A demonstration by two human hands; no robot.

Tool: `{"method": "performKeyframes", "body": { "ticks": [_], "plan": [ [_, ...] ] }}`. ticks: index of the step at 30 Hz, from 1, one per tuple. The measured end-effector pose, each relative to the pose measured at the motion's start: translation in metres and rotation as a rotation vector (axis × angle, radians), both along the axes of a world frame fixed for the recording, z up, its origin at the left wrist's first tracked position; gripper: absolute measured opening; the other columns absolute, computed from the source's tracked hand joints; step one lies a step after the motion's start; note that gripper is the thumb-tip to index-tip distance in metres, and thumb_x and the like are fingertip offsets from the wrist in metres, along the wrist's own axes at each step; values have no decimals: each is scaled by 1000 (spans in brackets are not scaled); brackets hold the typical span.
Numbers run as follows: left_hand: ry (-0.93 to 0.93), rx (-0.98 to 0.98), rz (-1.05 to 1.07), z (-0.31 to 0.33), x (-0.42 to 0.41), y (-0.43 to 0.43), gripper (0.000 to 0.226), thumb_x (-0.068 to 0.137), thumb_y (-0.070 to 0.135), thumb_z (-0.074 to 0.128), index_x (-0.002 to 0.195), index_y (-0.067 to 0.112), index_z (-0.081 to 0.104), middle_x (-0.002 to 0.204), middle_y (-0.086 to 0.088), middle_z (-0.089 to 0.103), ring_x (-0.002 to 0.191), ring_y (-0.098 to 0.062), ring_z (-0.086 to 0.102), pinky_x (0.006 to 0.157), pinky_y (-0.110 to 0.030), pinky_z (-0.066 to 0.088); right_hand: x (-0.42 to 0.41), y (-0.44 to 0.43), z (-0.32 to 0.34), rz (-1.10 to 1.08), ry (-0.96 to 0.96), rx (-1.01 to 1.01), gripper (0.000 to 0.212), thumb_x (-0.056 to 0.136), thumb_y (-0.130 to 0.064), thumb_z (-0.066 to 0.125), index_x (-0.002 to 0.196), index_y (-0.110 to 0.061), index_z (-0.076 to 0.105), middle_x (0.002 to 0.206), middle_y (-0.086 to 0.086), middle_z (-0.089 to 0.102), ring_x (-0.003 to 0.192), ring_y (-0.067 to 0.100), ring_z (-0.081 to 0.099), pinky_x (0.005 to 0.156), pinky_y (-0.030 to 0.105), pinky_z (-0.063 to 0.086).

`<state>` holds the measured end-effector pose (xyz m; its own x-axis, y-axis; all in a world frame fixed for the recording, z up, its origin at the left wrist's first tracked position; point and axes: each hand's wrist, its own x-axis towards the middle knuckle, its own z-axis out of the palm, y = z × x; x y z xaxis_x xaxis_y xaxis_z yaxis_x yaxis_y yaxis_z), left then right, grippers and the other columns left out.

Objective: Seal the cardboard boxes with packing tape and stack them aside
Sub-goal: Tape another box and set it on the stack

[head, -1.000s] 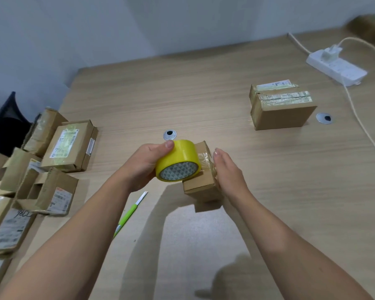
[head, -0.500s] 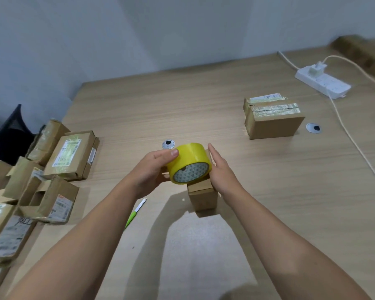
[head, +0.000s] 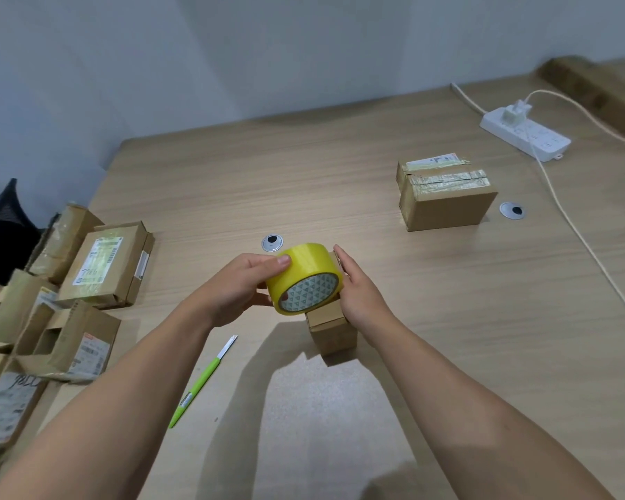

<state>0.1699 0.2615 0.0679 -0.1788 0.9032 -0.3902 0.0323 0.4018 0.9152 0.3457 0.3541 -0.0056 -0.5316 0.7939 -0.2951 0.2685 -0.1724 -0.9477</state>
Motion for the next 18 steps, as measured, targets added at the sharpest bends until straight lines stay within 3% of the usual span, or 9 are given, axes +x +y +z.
{"method": "performKeyframes", "body": {
  "ticks": [4,8,11,14,18],
  "plan": [
    [1,4,-4,1,-5,4,64,54,63,83,85,8,77,82,-12,71,76,-23,68,64,-29,58,0,-1,-1,12,-19,20,47,108,-38,39,155,-39,33,161,-8,33,148,11,29,118,29,25],
    [17,3,-12,1,-7,4,85,60,56,74,105,-15,64,90,-20,69,82,-30,67,67,-31,58,2,-1,0,23,-43,53,48,109,-35,38,156,-37,31,162,-8,32,148,12,29,119,29,25],
    [49,15,-17,3,-14,1,93,55,63,81,101,-17,64,88,-26,69,79,-31,67,65,-29,56,4,-1,1,14,-58,87,48,109,-32,38,157,-34,30,162,-8,32,148,9,28,112,19,21],
    [97,10,-14,0,-25,-8,111,41,77,84,95,-18,63,84,-26,68,77,-30,65,66,-30,55,4,-1,2,20,-45,61,48,109,-33,37,157,-38,29,162,-10,31,147,9,29,111,18,21],
    [117,-10,-48,-1,-29,-15,79,41,80,82,74,8,76,75,-14,70,69,-22,66,63,-27,56,4,-2,4,34,-39,47,48,110,-34,36,157,-40,27,162,-12,31,147,9,29,110,19,22]
  ]
}}
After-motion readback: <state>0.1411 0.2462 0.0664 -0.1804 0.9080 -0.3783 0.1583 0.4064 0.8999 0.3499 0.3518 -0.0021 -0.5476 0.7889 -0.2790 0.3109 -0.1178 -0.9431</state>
